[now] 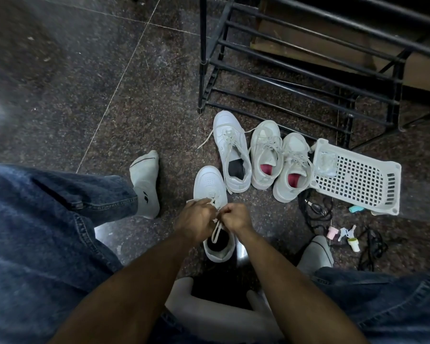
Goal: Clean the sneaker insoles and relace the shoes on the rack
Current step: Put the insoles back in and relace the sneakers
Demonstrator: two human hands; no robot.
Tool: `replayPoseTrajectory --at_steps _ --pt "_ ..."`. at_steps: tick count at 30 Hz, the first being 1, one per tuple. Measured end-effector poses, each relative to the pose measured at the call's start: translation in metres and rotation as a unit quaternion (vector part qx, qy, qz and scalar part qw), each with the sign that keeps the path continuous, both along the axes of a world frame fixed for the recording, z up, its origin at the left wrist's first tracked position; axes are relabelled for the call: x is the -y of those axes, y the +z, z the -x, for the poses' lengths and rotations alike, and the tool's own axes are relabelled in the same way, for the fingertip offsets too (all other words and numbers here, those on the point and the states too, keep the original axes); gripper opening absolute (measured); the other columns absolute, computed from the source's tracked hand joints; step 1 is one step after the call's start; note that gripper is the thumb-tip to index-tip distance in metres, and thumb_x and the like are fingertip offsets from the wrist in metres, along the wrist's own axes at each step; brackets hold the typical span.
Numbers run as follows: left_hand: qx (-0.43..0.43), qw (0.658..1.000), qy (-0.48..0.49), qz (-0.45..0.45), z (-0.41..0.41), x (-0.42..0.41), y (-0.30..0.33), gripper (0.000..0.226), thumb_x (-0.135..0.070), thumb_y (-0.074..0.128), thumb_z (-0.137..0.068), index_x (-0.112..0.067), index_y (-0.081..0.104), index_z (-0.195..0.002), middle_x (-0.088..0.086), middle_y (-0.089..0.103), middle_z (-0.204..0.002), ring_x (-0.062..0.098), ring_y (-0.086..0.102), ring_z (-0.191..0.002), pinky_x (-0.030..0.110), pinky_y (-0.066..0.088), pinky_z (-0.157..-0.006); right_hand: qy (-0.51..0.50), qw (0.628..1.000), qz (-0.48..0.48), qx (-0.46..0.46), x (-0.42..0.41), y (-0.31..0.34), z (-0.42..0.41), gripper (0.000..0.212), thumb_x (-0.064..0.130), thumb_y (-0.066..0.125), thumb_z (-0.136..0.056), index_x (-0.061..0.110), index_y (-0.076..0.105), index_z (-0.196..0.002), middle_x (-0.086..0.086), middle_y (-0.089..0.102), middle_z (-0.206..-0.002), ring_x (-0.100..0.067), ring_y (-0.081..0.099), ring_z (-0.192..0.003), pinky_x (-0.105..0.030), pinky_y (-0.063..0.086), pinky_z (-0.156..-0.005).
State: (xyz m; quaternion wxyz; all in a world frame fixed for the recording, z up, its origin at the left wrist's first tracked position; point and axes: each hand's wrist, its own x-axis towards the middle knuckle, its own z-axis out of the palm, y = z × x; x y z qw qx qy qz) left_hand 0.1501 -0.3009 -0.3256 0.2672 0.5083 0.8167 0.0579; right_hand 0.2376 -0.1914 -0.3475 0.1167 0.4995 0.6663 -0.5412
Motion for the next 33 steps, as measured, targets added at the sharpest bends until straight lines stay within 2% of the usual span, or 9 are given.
replayPoseTrajectory --at_steps 3,6,10,17,23,25,28,31,33 --pt "0.071 0.99 0.12 -0.033 0.0 0.0 -0.001 0.02 -0.023 0.057 -0.078 -0.015 0.074 -0.085 0.005 0.071 -0.092 0.025 0.065 -0.096 0.031 0.043 -0.078 0.046 0.998 0.016 -0.036 0.0 -0.004 -0.006 0.016 0.003 0.066 -0.084 0.014 0.076 -0.078 0.014 0.063 -0.057 -0.001 0.055 -0.055 -0.028 0.052 -0.063" --pt "0.144 0.963 0.225 -0.031 0.002 0.0 0.0 0.014 -0.023 0.066 -0.077 -0.019 0.077 -0.085 0.006 0.073 -0.082 0.024 0.067 -0.077 0.032 0.051 -0.066 0.069 0.995 0.021 -0.066 0.002 -0.007 -0.014 0.017 0.001 0.071 -0.082 0.002 0.073 -0.099 0.002 0.069 -0.079 -0.005 0.06 -0.07 -0.025 0.052 -0.074" --pt "0.149 0.962 0.226 -0.037 0.003 -0.001 -0.001 0.013 -0.025 0.066 -0.08 -0.023 0.076 -0.088 0.001 0.073 -0.081 0.02 0.066 -0.075 0.029 0.047 -0.063 0.07 0.995 -0.02 -0.07 0.008 -0.012 -0.016 0.012 0.011 0.069 -0.084 0.012 0.075 -0.094 0.001 0.074 -0.087 -0.012 0.066 -0.077 -0.036 0.057 -0.081" --pt "0.128 0.969 0.209 -0.024 0.006 -0.003 -0.002 0.015 -0.026 0.06 -0.085 -0.027 0.071 -0.095 0.001 0.073 -0.091 0.024 0.065 -0.086 0.03 0.046 -0.069 0.091 0.992 -0.08 -0.031 0.012 -0.009 -0.015 0.014 0.03 0.065 -0.083 0.025 0.074 -0.092 0.007 0.074 -0.086 -0.015 0.069 -0.08 -0.037 0.057 -0.076" --pt "0.118 0.974 0.193 -0.017 0.005 -0.002 -0.005 0.015 -0.029 0.056 -0.087 -0.029 0.068 -0.096 0.003 0.072 -0.093 0.027 0.065 -0.088 0.034 0.048 -0.07 0.207 0.955 -0.213 0.015 0.013 0.011 -0.011 0.016 0.023 0.055 -0.089 0.02 0.071 -0.09 -0.003 0.069 -0.096 -0.026 0.064 -0.086 -0.033 0.051 -0.071" --pt "0.116 0.971 0.208 -0.017 0.004 -0.001 -0.007 0.017 -0.027 0.056 -0.086 -0.029 0.069 -0.097 0.003 0.072 -0.093 0.027 0.065 -0.087 0.035 0.05 -0.07 0.21 0.952 -0.222 0.008 0.014 0.012 -0.01 0.016 0.023 0.054 -0.089 0.019 0.069 -0.086 -0.003 0.066 -0.097 -0.026 0.061 -0.086 -0.034 0.048 -0.071" --pt "0.113 0.969 0.219 -0.009 0.003 0.002 -0.011 0.019 -0.024 0.057 -0.086 -0.028 0.072 -0.097 0.001 0.073 -0.097 0.025 0.066 -0.09 0.036 0.052 -0.073 0.156 0.973 -0.164 -0.046 0.018 0.002 -0.014 0.013 0.019 0.06 -0.086 0.019 0.071 -0.08 0.001 0.066 -0.088 -0.019 0.059 -0.081 -0.032 0.046 -0.069" --pt "0.138 0.966 0.218 -0.018 0.002 0.003 -0.015 0.017 -0.021 0.06 -0.087 -0.027 0.073 -0.095 -0.001 0.068 -0.101 0.023 0.064 -0.092 0.038 0.052 -0.076 0.059 0.991 -0.044 -0.113 0.016 -0.006 -0.02 0.017 0.008 0.067 -0.082 0.022 0.075 -0.076 0.009 0.068 -0.075 -0.009 0.062 -0.076 -0.031 0.049 -0.073" --pt "0.139 0.964 0.224 -0.024 0.001 0.003 -0.016 0.012 -0.02 0.062 -0.087 -0.026 0.07 -0.093 -0.001 0.063 -0.101 0.022 0.062 -0.091 0.04 0.052 -0.076 0.011 0.992 0.039 -0.116 0.013 -0.003 -0.018 0.016 -0.001 0.065 -0.085 0.012 0.075 -0.082 0.007 0.067 -0.075 -0.007 0.06 -0.075 -0.024 0.049 -0.073"
